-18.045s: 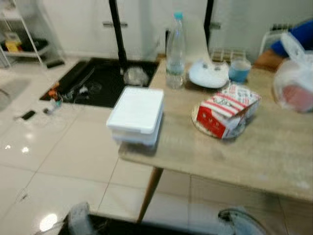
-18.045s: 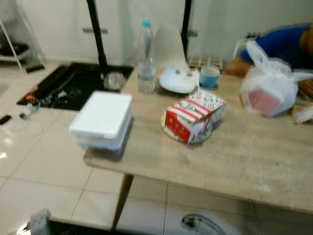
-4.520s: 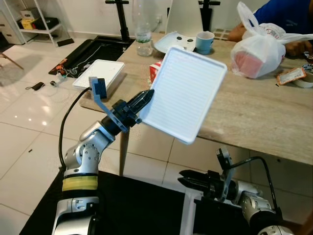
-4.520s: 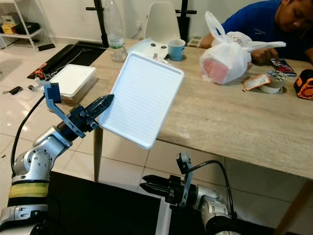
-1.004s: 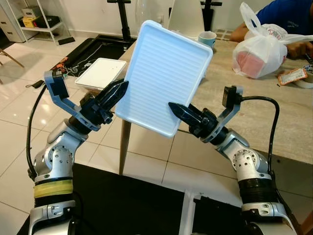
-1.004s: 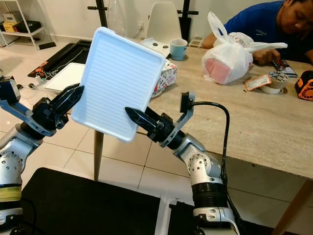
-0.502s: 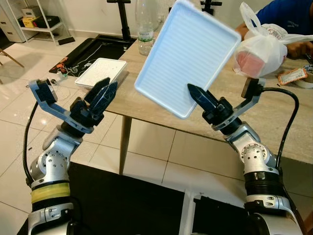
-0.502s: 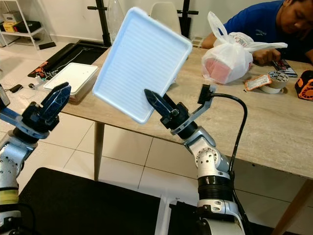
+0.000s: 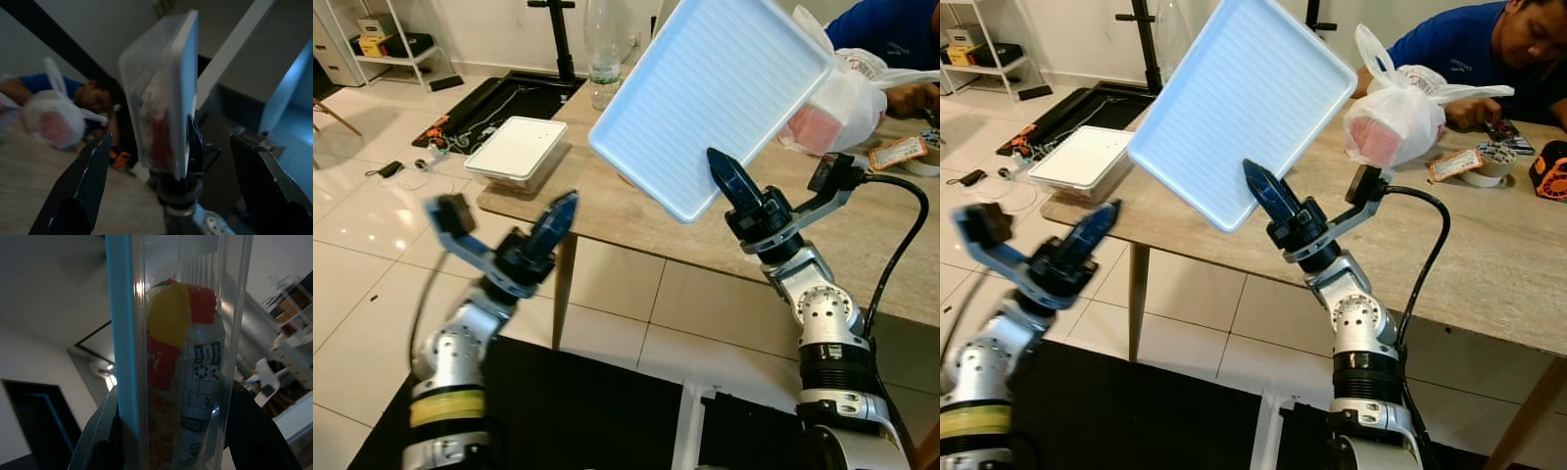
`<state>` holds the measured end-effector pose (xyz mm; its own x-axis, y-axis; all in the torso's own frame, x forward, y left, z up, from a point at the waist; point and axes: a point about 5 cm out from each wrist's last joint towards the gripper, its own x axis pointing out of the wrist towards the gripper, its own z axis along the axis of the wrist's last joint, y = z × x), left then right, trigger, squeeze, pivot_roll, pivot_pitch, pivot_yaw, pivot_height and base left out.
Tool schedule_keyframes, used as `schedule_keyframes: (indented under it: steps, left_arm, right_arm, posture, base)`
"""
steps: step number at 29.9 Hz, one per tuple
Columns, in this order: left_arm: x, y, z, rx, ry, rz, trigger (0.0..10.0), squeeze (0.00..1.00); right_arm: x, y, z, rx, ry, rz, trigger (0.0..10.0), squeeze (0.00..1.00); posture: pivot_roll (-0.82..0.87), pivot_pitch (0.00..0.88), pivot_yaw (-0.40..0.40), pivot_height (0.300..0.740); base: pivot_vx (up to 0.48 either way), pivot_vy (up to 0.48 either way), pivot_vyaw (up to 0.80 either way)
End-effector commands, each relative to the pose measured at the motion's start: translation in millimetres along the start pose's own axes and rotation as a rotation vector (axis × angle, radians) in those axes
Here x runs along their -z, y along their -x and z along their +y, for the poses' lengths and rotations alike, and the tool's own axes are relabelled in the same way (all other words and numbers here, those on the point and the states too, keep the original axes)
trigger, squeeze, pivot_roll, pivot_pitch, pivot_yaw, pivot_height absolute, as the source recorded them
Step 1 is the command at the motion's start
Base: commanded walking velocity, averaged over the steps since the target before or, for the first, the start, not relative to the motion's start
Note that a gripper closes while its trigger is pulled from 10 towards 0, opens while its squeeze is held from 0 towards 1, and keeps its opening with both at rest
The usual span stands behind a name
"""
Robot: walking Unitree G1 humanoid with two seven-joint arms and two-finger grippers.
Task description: Restocking fridge
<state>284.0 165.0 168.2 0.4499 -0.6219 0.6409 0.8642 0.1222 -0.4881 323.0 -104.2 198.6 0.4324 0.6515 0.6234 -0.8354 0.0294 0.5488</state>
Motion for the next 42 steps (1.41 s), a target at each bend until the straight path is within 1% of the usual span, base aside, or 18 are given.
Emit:
schedule_keyframes:
  steps: [1, 9, 13, 20, 24, 27, 31, 32, 33, 42]
  left_arm:
    - [4.2, 1.1, 0.8, 0.003, 0.027, 0.002, 10.0, 0.00]
    - [6.0, -1.8, -0.4, 0.022, 0.051, -0.012, 10.0, 0.00]
    - [6.3, -4.3, -2.2, 0.035, 0.053, -0.029, 10.0, 0.00]
    - [4.8, -6.4, -4.4, 0.057, 0.056, -0.035, 10.0, 0.00]
    - [4.7, -6.7, -4.4, 0.057, 0.056, -0.035, 10.0, 0.00]
    - [3.2, -7.6, -3.8, 0.055, 0.050, -0.037, 10.0, 0.00]
    - [2.5, -7.5, -3.7, 0.054, 0.049, -0.037, 10.0, 0.00]
    - [1.1, -7.0, -2.7, 0.046, 0.047, -0.041, 1.1, 0.00]
    - [-0.2, -6.4, -2.2, 0.041, 0.042, -0.038, 0.0, 0.00]
    - [-1.7, -5.5, -2.0, 0.036, 0.034, -0.033, 0.0, 0.00]
  right_arm:
    - [1.3, -7.6, 7.1, -0.053, -0.001, 0.014, 0.0, 0.00]
    - [14.4, -9.4, 9.3, -0.062, -0.036, 0.053, 0.0, 0.00]
    - [26.3, -7.0, 8.2, -0.048, -0.043, 0.111, 0.0, 0.00]
    - [32.2, -4.8, 11.2, -0.060, -0.054, 0.148, 0.0, 0.00]
    - [33.6, -4.5, 12.1, -0.064, -0.057, 0.157, 0.0, 0.00]
    - [39.7, -2.3, 13.1, -0.067, -0.060, 0.193, 0.0, 0.00]
    - [41.3, -1.7, 13.8, -0.069, -0.061, 0.200, 0.0, 0.00]
    - [42.5, -1.4, 14.0, -0.070, -0.061, 0.204, 0.0, 0.00]
    - [43.8, -1.3, 14.0, -0.069, -0.060, 0.208, 0.0, 0.00]
    - [45.8, -0.6, 13.8, -0.065, -0.056, 0.215, 0.0, 0.00]
  posture:
    - [-0.06, 0.000, 0.013, 0.740]
    - [-0.06, 0.000, 0.013, 0.740]
    - [-0.06, 0.000, 0.013, 0.740]
    - [-0.06, 0.000, 0.013, 0.740]
    - [-0.06, 0.000, 0.013, 0.740]
    - [-0.07, 0.000, 0.015, 0.740]
    - [-0.07, 0.000, 0.015, 0.740]
    - [-0.07, 0.000, 0.015, 0.740]
    - [-0.07, 0.000, 0.015, 0.740]
    - [-0.06, 0.000, 0.016, 0.740]
  base:
    - [0.000, 0.000, 0.00]
    - [0.000, 0.000, 0.00]
    - [0.000, 0.000, 0.00]
    - [0.000, 0.000, 0.00]
    - [0.000, 0.000, 0.00]
    - [0.000, 0.000, 0.00]
    - [0.000, 0.000, 0.00]
    - [0.000, 0.000, 0.00]
    - [0.000, 0.000, 0.00]
    - [0.000, 0.000, 0.00]
